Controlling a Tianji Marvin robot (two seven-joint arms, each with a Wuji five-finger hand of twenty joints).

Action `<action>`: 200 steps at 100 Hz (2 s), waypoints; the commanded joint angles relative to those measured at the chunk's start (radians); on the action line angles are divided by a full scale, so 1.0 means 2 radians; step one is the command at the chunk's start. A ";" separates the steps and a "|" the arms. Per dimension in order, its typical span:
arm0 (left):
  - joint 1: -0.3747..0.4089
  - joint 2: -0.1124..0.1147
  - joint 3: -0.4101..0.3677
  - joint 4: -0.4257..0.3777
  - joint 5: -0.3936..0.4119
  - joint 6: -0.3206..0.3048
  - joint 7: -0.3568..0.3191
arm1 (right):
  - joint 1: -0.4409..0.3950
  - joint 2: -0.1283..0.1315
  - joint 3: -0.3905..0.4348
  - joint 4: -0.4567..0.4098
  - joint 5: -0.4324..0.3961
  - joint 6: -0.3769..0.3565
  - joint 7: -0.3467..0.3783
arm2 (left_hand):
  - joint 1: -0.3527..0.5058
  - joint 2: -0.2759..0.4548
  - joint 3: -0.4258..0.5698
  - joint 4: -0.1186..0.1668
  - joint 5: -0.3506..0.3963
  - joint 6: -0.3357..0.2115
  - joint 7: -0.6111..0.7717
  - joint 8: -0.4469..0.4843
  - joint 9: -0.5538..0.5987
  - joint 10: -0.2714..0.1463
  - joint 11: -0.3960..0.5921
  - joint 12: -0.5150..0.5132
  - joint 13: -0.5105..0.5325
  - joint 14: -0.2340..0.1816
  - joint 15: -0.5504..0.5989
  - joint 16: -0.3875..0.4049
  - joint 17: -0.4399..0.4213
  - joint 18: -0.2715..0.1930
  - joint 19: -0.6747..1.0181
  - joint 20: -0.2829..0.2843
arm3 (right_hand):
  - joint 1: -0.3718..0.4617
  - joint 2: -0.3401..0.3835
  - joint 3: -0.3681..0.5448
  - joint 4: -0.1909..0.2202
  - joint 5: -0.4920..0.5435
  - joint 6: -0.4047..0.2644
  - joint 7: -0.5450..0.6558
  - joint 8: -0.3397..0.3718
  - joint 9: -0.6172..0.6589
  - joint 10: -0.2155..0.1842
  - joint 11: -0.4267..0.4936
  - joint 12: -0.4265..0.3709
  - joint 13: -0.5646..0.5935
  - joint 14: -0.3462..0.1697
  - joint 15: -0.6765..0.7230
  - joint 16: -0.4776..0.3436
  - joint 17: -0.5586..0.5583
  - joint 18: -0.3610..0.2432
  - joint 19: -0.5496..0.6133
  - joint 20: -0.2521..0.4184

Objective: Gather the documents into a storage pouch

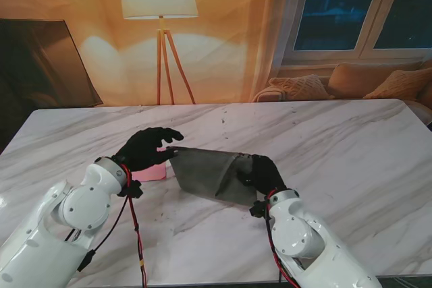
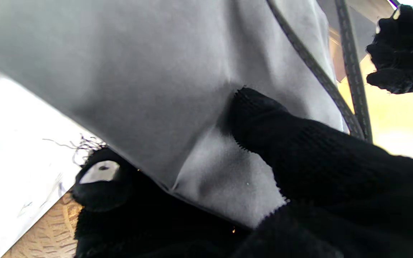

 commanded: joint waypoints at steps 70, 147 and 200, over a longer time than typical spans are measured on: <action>-0.022 -0.017 0.108 0.056 -0.072 0.034 0.028 | 0.005 -0.004 -0.008 0.004 -0.003 -0.005 0.003 | -0.061 -0.046 0.001 -0.006 0.059 0.035 0.035 0.009 0.111 0.028 0.118 0.098 0.210 0.057 0.254 0.073 0.260 -0.004 0.194 0.083 | 0.042 0.071 -0.014 0.010 0.054 0.000 0.063 0.025 -0.011 0.020 0.026 0.002 0.074 -0.042 0.109 0.028 0.029 -0.027 0.071 -0.007; -0.069 -0.036 0.178 0.129 -0.085 0.014 0.080 | 0.002 -0.005 -0.014 -0.001 0.011 -0.015 0.009 | 0.007 -0.168 0.065 -0.084 0.127 0.020 0.205 -0.020 0.295 -0.026 0.250 0.092 0.444 -0.004 0.395 -0.027 0.515 -0.075 0.419 -0.180 | 0.040 0.072 -0.016 0.011 0.053 -0.003 0.063 0.023 -0.008 0.018 0.025 -0.001 0.085 -0.046 0.107 0.020 0.042 -0.031 0.076 -0.021; -0.035 -0.036 0.152 0.094 -0.100 0.032 0.085 | -0.006 -0.003 -0.006 -0.002 0.010 -0.016 0.010 | 0.104 -0.086 0.059 -0.063 0.141 -0.013 0.239 -0.020 0.202 0.013 0.022 0.156 0.186 0.084 0.154 0.009 0.208 0.046 0.133 0.018 | 0.045 0.053 -0.002 0.009 0.088 -0.014 0.076 0.037 -0.005 0.012 0.019 -0.002 0.070 -0.048 0.093 0.012 0.025 -0.030 0.063 -0.033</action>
